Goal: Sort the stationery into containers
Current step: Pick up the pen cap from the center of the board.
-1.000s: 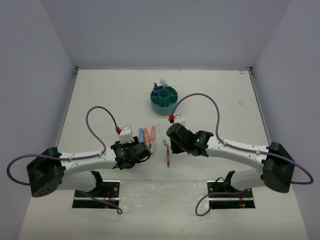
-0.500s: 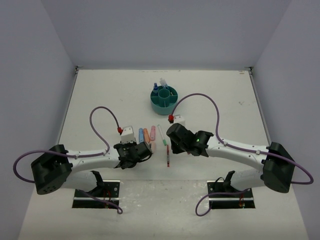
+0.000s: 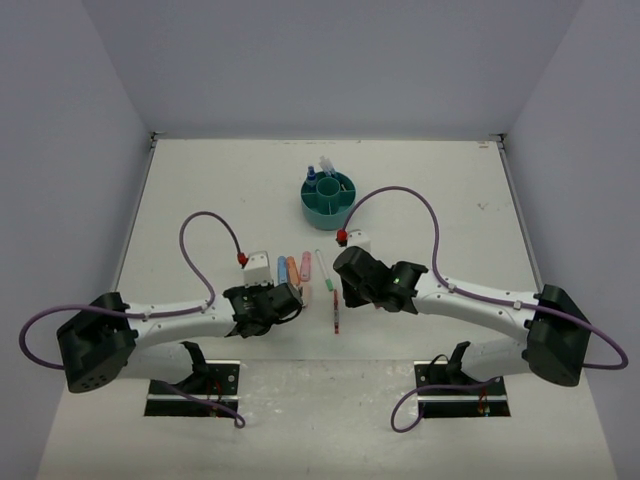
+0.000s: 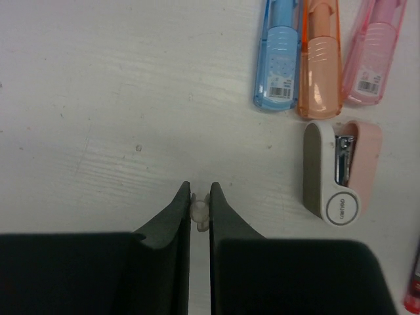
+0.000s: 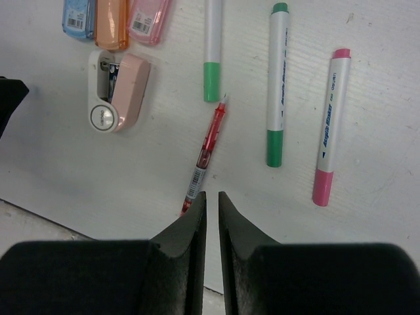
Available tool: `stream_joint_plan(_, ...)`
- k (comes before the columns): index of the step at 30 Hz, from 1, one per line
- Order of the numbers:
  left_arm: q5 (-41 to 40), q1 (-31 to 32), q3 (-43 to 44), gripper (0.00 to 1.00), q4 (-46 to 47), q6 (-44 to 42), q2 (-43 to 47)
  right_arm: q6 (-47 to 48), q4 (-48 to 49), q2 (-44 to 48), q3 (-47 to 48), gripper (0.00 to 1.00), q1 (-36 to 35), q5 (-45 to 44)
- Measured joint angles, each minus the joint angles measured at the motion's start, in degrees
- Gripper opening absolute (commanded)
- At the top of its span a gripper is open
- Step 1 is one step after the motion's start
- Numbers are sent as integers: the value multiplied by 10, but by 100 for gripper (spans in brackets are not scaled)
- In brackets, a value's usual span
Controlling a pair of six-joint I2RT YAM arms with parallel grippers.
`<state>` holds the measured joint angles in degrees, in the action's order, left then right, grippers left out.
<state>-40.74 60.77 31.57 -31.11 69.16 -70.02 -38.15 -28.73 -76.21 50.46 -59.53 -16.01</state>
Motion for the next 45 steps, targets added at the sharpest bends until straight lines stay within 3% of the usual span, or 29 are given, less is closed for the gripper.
stream_joint_plan(4,23,0,-3,0,8,-26,67,7,6,13,-7,16,0,7)
stream_joint_plan(9,88,0,-18,0,59,-87,226,31,78,105,-64,40,0,64)
stream_joint_plan(12,144,0,-31,0,136,-126,342,46,175,211,-127,51,-1,139)
stream_joint_plan(17,249,0,-66,0,320,-164,448,79,330,342,-190,54,-1,251)
stream_joint_plan(23,395,0,-91,0,527,-179,429,83,394,342,-151,48,-1,324)
stream_joint_plan(30,491,0,-126,0,699,-194,404,-16,428,317,-115,38,-1,360)
stream_joint_plan(36,517,0,-128,0,761,-195,388,-50,447,316,-113,37,-1,384)
stream_joint_plan(45,523,0,-128,0,768,-207,377,-64,460,308,-110,40,-1,407)
